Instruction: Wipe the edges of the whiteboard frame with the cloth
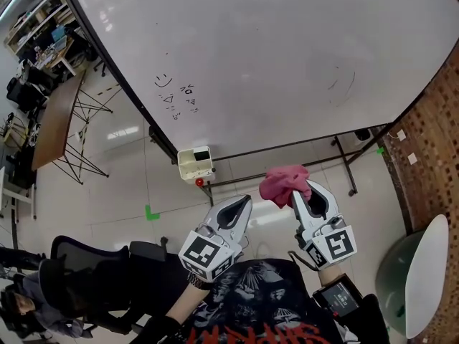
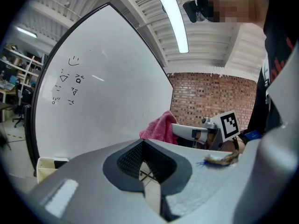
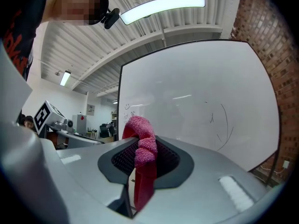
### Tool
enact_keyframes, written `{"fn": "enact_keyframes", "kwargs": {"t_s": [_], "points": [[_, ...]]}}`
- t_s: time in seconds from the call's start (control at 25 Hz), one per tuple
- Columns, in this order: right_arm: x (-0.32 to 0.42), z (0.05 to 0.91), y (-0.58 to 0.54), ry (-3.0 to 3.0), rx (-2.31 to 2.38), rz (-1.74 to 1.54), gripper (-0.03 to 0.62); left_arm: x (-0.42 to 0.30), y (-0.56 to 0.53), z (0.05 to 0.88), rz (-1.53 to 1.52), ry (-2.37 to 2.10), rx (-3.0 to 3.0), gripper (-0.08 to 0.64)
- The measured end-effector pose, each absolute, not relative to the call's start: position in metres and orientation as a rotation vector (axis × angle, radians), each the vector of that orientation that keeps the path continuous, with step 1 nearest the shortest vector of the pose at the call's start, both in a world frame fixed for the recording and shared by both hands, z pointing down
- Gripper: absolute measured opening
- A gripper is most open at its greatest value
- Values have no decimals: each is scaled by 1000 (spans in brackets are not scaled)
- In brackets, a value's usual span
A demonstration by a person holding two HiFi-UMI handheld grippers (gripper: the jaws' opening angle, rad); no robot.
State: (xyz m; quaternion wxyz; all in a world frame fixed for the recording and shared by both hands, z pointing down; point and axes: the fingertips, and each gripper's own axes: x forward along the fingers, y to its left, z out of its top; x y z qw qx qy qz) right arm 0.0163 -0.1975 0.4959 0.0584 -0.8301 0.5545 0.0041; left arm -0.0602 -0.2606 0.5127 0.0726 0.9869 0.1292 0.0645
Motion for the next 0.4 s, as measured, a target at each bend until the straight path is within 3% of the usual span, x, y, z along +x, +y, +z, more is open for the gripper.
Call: {"fn": "enact_keyframes", "kwargs": {"t_s": [0.4], "points": [[31,505,-182,1583,-2596,-43,78,-58,-254,519,209,452,2935,3]]}}
